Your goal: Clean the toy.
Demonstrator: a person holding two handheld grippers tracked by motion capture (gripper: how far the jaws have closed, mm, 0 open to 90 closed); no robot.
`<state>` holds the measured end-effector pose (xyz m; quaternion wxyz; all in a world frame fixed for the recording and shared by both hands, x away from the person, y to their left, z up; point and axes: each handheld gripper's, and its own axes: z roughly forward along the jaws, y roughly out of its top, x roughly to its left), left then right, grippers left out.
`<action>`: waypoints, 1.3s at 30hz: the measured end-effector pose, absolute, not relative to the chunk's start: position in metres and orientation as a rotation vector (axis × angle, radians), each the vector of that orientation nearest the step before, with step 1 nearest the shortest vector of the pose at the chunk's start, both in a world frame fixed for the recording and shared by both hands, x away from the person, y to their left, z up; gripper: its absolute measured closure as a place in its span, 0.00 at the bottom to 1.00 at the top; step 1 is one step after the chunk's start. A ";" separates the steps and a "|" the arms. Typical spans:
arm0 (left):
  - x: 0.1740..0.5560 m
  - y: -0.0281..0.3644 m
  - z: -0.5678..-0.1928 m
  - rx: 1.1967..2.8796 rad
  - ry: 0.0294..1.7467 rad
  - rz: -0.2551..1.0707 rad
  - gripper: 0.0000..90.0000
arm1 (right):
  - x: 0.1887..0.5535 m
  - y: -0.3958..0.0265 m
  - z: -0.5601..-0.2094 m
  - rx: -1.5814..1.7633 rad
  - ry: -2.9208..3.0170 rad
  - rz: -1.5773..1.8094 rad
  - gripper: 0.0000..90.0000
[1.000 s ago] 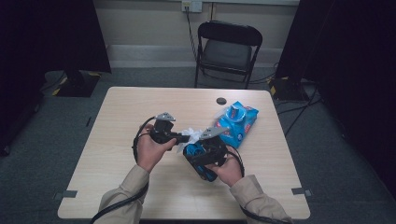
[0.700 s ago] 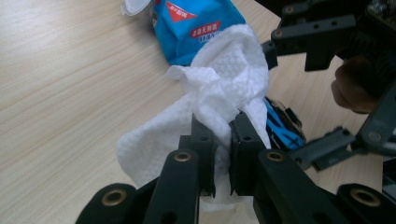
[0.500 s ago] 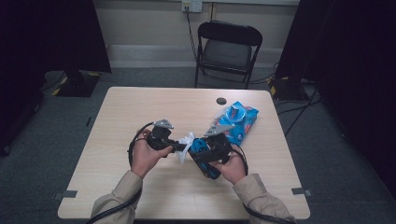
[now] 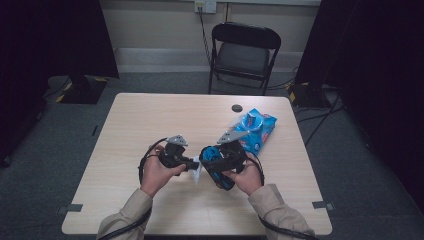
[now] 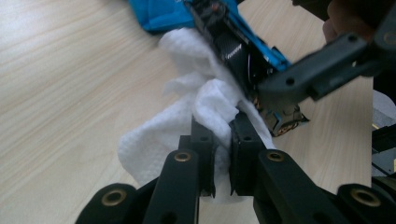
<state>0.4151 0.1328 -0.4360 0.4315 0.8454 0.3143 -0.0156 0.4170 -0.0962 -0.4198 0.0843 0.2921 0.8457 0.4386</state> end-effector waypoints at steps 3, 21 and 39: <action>0.419 0.145 -0.433 2.057 0.819 -0.012 0.92 | 0.416 -0.099 -0.421 0.876 2.524 1.317 0.29; 0.439 0.124 -0.398 2.016 0.812 0.034 0.92 | 0.409 -0.084 -0.422 0.815 2.568 1.315 0.29; 0.429 0.125 -0.402 2.065 0.778 -0.008 0.92 | 0.416 -0.100 -0.424 0.872 2.536 1.286 0.29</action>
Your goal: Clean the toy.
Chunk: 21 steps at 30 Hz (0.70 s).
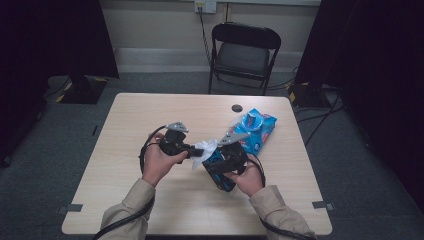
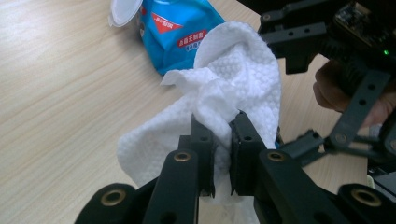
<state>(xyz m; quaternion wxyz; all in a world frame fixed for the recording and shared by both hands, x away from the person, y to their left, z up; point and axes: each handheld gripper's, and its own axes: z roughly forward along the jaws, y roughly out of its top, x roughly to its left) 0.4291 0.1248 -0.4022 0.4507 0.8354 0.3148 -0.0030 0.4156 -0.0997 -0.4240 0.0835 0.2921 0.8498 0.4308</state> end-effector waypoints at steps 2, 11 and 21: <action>0.426 0.125 -0.405 2.077 0.770 -0.009 0.92 | 0.417 -0.101 -0.423 0.878 2.533 1.279 0.29; 0.421 0.130 -0.410 2.113 0.745 -0.015 0.92 | 0.418 -0.101 -0.424 0.875 2.530 1.270 0.29; 0.418 0.131 -0.413 2.143 0.743 -0.013 0.92 | 0.418 -0.099 -0.424 0.872 2.530 1.256 0.29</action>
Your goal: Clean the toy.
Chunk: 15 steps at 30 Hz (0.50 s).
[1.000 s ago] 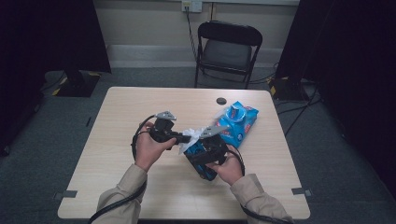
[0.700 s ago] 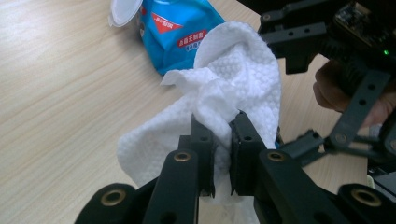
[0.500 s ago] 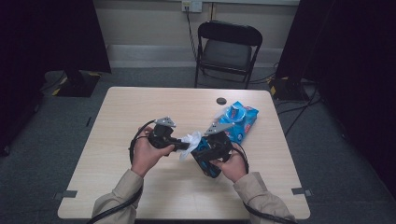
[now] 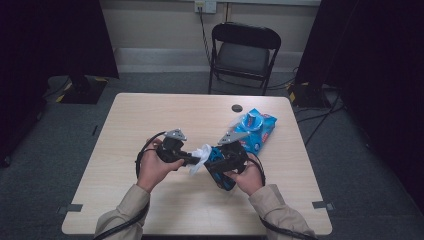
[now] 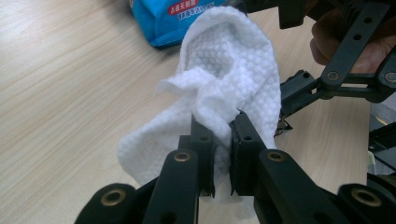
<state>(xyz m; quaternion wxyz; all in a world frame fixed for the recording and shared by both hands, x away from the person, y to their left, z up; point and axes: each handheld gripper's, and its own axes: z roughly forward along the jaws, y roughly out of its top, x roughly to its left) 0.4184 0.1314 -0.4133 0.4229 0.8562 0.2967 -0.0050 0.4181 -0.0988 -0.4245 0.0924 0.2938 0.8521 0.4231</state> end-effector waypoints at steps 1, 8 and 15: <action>0.418 0.132 -0.414 2.148 0.743 -0.010 0.92 | 0.418 -0.099 -0.424 0.872 2.527 1.257 0.29; 0.418 0.132 -0.423 2.169 0.778 -0.027 0.92 | 0.421 -0.107 -0.418 0.897 2.502 1.296 0.29; 0.423 0.142 -0.421 2.084 0.816 -0.036 0.92 | 0.419 -0.109 -0.414 0.897 2.482 1.311 0.29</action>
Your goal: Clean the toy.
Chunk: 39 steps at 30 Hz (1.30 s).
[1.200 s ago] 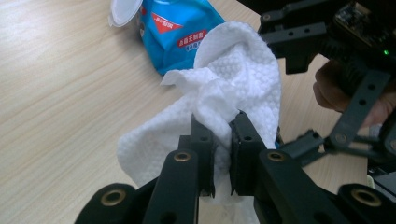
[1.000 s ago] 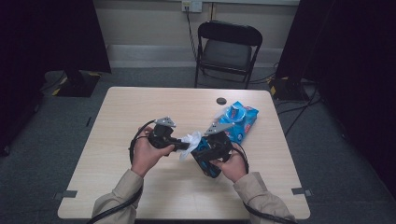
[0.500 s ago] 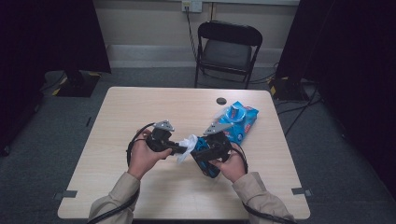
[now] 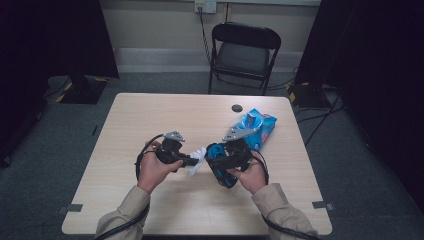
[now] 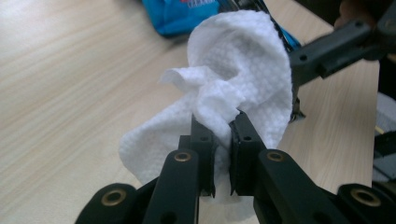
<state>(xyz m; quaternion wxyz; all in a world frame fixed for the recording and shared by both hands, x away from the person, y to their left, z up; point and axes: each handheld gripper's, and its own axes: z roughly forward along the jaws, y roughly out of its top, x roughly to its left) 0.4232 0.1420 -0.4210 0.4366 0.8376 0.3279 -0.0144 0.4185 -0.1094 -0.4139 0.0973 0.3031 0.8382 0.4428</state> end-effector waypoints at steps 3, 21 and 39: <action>0.427 0.153 -0.413 2.020 0.843 -0.026 0.92 | 0.417 -0.111 -0.415 0.892 2.486 1.310 0.29; 0.443 0.125 -0.387 2.050 0.783 -0.006 0.92 | 0.411 -0.096 -0.414 0.818 2.530 1.319 0.29; 0.432 0.122 -0.397 2.102 0.733 -0.010 0.92 | 0.419 -0.110 -0.410 0.868 2.492 1.299 0.29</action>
